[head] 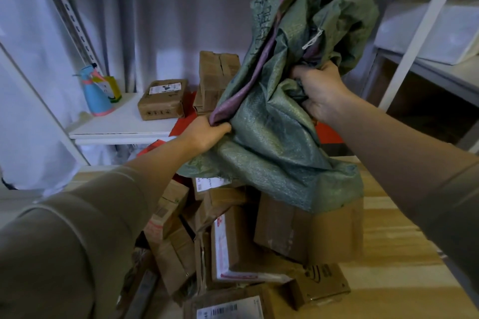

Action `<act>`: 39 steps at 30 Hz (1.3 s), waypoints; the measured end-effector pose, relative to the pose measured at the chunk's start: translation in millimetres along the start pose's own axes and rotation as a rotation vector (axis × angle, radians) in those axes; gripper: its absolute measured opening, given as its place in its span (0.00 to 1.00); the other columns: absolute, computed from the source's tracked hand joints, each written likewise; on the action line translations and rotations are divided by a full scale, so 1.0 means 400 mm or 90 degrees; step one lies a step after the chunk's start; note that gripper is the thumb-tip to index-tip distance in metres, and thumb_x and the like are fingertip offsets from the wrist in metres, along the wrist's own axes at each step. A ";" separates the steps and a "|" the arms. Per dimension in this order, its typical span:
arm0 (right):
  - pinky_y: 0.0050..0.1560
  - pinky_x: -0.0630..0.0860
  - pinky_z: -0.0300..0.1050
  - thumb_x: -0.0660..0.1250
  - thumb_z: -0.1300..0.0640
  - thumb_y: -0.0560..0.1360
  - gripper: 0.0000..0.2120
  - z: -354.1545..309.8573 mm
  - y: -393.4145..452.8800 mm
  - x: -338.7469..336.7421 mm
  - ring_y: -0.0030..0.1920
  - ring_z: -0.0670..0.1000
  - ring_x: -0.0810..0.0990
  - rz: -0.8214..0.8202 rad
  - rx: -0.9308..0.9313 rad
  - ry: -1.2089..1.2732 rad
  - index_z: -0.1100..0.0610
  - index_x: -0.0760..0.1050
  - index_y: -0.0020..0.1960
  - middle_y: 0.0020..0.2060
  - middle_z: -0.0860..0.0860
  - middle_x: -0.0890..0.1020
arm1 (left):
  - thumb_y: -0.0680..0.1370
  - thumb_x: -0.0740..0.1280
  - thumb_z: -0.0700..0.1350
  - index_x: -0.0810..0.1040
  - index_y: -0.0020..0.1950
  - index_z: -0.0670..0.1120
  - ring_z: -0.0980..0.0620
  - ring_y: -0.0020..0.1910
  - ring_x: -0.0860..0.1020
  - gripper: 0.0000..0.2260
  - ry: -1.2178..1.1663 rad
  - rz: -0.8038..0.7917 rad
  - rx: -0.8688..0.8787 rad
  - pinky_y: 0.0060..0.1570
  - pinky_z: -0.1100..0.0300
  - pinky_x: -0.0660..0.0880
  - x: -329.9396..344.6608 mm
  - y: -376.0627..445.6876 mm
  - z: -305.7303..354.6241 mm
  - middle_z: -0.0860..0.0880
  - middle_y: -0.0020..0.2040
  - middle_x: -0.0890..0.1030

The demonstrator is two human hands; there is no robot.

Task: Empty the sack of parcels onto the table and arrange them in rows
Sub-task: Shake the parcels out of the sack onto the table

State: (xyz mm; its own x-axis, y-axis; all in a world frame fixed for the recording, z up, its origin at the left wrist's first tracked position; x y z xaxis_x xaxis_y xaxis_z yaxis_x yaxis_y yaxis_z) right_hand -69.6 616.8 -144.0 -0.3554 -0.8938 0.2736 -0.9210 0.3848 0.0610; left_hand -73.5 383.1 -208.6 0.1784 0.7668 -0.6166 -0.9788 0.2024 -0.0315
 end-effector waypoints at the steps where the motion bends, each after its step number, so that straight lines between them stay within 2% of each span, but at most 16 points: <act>1: 0.45 0.82 0.65 0.74 0.66 0.59 0.34 0.002 0.002 -0.005 0.47 0.62 0.85 0.003 0.002 -0.001 0.62 0.73 0.64 0.52 0.59 0.84 | 0.76 0.71 0.53 0.75 0.67 0.49 0.49 0.55 0.77 0.21 -0.021 -0.020 -0.010 0.54 0.59 0.71 0.004 -0.002 0.000 0.49 0.56 0.79; 3: 0.46 0.82 0.65 0.75 0.65 0.58 0.34 0.000 0.001 -0.012 0.47 0.62 0.85 0.011 0.004 0.002 0.61 0.73 0.64 0.52 0.59 0.84 | 0.72 0.74 0.58 0.73 0.70 0.50 0.51 0.55 0.75 0.29 -0.018 -0.047 -0.018 0.55 0.60 0.70 0.011 -0.004 0.004 0.52 0.56 0.76; 4: 0.46 0.82 0.64 0.75 0.65 0.58 0.34 -0.003 -0.001 -0.013 0.47 0.62 0.85 0.014 0.005 0.002 0.60 0.73 0.64 0.52 0.59 0.84 | 0.72 0.73 0.60 0.73 0.70 0.49 0.51 0.54 0.75 0.30 -0.007 -0.041 -0.018 0.54 0.60 0.70 0.010 -0.002 0.006 0.52 0.55 0.76; 9: 0.45 0.83 0.63 0.73 0.68 0.61 0.31 -0.010 -0.011 -0.016 0.46 0.61 0.85 0.023 0.004 0.002 0.61 0.73 0.63 0.52 0.59 0.84 | 0.75 0.71 0.58 0.80 0.60 0.42 0.47 0.45 0.79 0.23 0.064 0.088 -0.009 0.42 0.57 0.74 -0.019 0.020 -0.003 0.46 0.47 0.81; 13: 0.44 0.83 0.61 0.71 0.70 0.65 0.27 -0.001 -0.016 -0.032 0.47 0.61 0.85 0.032 0.024 -0.004 0.62 0.70 0.63 0.52 0.59 0.82 | 0.76 0.70 0.56 0.80 0.58 0.40 0.43 0.44 0.81 0.21 0.077 0.119 -0.018 0.41 0.53 0.76 -0.027 0.028 -0.011 0.44 0.46 0.82; 16: 0.46 0.83 0.63 0.70 0.70 0.65 0.28 -0.002 -0.017 -0.043 0.48 0.62 0.84 0.031 0.027 -0.002 0.62 0.71 0.64 0.53 0.60 0.82 | 0.76 0.71 0.52 0.79 0.61 0.40 0.47 0.47 0.80 0.20 -0.018 0.065 -0.028 0.47 0.53 0.77 0.000 0.028 -0.007 0.44 0.49 0.82; 18: 0.48 0.83 0.63 0.69 0.69 0.66 0.27 -0.007 -0.020 -0.054 0.48 0.62 0.84 0.039 0.021 -0.013 0.62 0.71 0.64 0.53 0.60 0.82 | 0.75 0.73 0.51 0.78 0.62 0.40 0.52 0.45 0.79 0.20 -0.068 0.002 -0.050 0.46 0.58 0.76 0.025 0.018 0.002 0.46 0.51 0.81; 20: 0.50 0.82 0.62 0.69 0.69 0.67 0.25 -0.011 -0.023 -0.067 0.50 0.61 0.83 0.054 0.017 -0.018 0.61 0.69 0.63 0.53 0.60 0.81 | 0.73 0.75 0.55 0.77 0.63 0.42 0.52 0.48 0.80 0.25 -0.080 -0.053 -0.081 0.46 0.61 0.75 0.044 0.015 0.000 0.47 0.53 0.81; 23: 0.53 0.81 0.62 0.67 0.70 0.69 0.22 -0.011 -0.027 -0.089 0.51 0.60 0.82 0.080 0.006 -0.015 0.60 0.68 0.61 0.52 0.58 0.79 | 0.71 0.74 0.61 0.75 0.68 0.44 0.47 0.55 0.80 0.32 -0.067 -0.109 -0.086 0.56 0.56 0.76 0.075 0.023 0.000 0.46 0.60 0.80; 26: 0.55 0.80 0.63 0.67 0.70 0.70 0.20 -0.006 -0.033 -0.115 0.51 0.60 0.81 0.095 0.009 -0.008 0.58 0.67 0.58 0.51 0.58 0.78 | 0.71 0.72 0.63 0.73 0.70 0.44 0.47 0.58 0.79 0.34 -0.032 -0.116 -0.068 0.58 0.56 0.75 0.100 0.036 0.009 0.46 0.62 0.79; 30: 0.54 0.81 0.59 0.67 0.70 0.71 0.22 -0.003 -0.037 -0.151 0.50 0.58 0.81 0.130 0.013 0.018 0.60 0.65 0.62 0.50 0.57 0.77 | 0.58 0.73 0.72 0.64 0.76 0.47 0.46 0.64 0.75 0.53 -0.028 -0.094 -0.032 0.65 0.50 0.73 0.114 0.046 0.032 0.47 0.70 0.74; 32: 0.51 0.82 0.56 0.67 0.70 0.71 0.22 -0.001 -0.037 -0.165 0.49 0.57 0.81 0.141 0.018 0.030 0.59 0.64 0.62 0.48 0.56 0.77 | 0.60 0.75 0.70 0.61 0.77 0.46 0.46 0.66 0.74 0.53 -0.023 -0.102 -0.021 0.66 0.48 0.73 0.130 0.047 0.041 0.48 0.71 0.72; 34: 0.50 0.81 0.55 0.67 0.69 0.71 0.22 0.000 -0.036 -0.178 0.48 0.57 0.81 0.153 0.024 0.042 0.58 0.63 0.61 0.48 0.56 0.76 | 0.63 0.75 0.68 0.58 0.76 0.46 0.44 0.68 0.72 0.51 0.011 -0.045 0.009 0.66 0.46 0.72 0.134 0.047 0.051 0.46 0.72 0.70; 35: 0.51 0.81 0.56 0.68 0.69 0.71 0.23 0.001 -0.035 -0.184 0.49 0.58 0.81 0.160 0.025 0.045 0.57 0.63 0.61 0.48 0.56 0.77 | 0.63 0.75 0.68 0.56 0.77 0.46 0.42 0.69 0.70 0.52 0.048 0.025 0.045 0.67 0.45 0.70 0.124 0.043 0.063 0.45 0.72 0.67; 37: 0.53 0.81 0.60 0.69 0.69 0.70 0.24 0.003 -0.034 -0.193 0.50 0.59 0.81 0.169 0.027 0.047 0.58 0.64 0.62 0.50 0.57 0.77 | 0.65 0.73 0.68 0.53 0.78 0.46 0.41 0.73 0.64 0.52 0.149 0.206 0.155 0.72 0.44 0.63 0.097 0.004 0.112 0.42 0.74 0.63; 39: 0.54 0.81 0.61 0.69 0.69 0.69 0.25 0.008 -0.035 -0.197 0.51 0.60 0.81 0.172 0.028 0.044 0.58 0.65 0.62 0.51 0.58 0.78 | 0.67 0.70 0.69 0.56 0.77 0.44 0.42 0.73 0.62 0.48 0.245 0.324 0.304 0.73 0.44 0.60 0.097 -0.056 0.168 0.41 0.73 0.62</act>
State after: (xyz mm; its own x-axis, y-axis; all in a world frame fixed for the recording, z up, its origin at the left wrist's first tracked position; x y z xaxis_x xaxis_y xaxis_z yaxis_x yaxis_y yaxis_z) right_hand -29.4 681.2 -169.5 -0.5792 -0.7411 0.3396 -0.8005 0.5957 -0.0651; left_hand -37.8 449.3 -178.8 -0.4120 0.5891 -0.6952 -0.7661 0.1891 0.6142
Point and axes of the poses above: each hand's wrist, its own y-axis towards the middle knuckle, its own x-axis out of the palm, z = x × y, the point moved 7 cm from there along y, towards the middle knuckle
